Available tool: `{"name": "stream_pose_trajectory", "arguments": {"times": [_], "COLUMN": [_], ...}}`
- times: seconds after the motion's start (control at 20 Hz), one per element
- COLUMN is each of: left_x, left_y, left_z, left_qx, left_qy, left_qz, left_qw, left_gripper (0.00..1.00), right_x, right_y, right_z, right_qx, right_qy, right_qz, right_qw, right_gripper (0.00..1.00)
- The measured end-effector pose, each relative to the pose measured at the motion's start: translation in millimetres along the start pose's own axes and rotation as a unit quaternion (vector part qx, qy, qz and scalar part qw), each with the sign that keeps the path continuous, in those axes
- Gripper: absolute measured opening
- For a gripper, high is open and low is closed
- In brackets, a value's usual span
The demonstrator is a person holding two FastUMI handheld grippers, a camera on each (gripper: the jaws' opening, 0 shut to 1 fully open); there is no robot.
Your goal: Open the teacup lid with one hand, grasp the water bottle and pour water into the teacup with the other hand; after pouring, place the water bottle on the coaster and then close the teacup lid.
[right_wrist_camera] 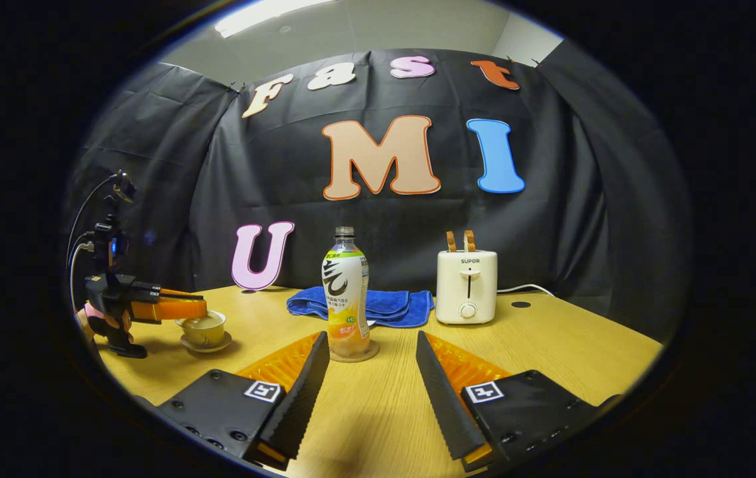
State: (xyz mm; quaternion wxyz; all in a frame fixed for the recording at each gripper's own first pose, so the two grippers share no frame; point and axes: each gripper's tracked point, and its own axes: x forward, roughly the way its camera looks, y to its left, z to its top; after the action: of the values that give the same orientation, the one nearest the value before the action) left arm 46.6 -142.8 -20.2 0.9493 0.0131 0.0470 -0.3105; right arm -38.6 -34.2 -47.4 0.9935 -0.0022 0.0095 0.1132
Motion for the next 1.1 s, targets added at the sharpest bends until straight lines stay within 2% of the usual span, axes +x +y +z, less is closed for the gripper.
{"name": "stream_pose_trajectory", "arguments": {"times": [0.15,0.3,0.35,0.55,0.7,0.85,0.95,1.1], "left_x": [-0.8,-3.0,-3.9,-7.3,-13.2,-16.6,-23.2,-36.9], "left_y": [2.5,3.7,4.8,9.5,15.7,20.4,25.4,42.1], "left_z": [1.0,4.0,5.5,8.6,13.8,13.7,13.4,12.1], "left_qx": [-0.002,-0.005,-0.007,-0.013,-0.012,-0.011,-0.012,-0.013], "left_qy": [-0.003,-0.012,-0.017,-0.031,-0.049,-0.052,-0.053,-0.053], "left_qz": [0.005,0.010,0.013,0.029,0.051,0.068,0.083,0.125], "left_qw": [1.000,1.000,1.000,0.999,0.997,0.996,0.995,0.991], "left_gripper": [0.26,0.32,0.46,0.79,0.84,0.86,0.86,0.88], "right_x": [-0.6,-0.3,-0.5,-0.3,0.5,1.1,1.5,2.4], "right_y": [-1.0,-1.3,-1.7,-3.0,-6.0,-6.7,-9.4,-17.5], "right_z": [-0.2,0.4,0.3,0.1,0.5,-0.2,0.0,-0.1], "right_qx": [0.000,0.001,0.001,0.001,0.001,0.001,0.000,0.000], "right_qy": [0.000,0.001,0.001,0.001,0.001,0.001,0.001,0.000], "right_qz": [-0.002,-0.001,-0.002,-0.005,-0.012,-0.014,-0.020,-0.042], "right_qw": [1.000,1.000,1.000,1.000,1.000,1.000,1.000,0.999], "right_gripper": [0.82,0.80,0.80,0.80,0.80,0.89,0.86,0.81]}}
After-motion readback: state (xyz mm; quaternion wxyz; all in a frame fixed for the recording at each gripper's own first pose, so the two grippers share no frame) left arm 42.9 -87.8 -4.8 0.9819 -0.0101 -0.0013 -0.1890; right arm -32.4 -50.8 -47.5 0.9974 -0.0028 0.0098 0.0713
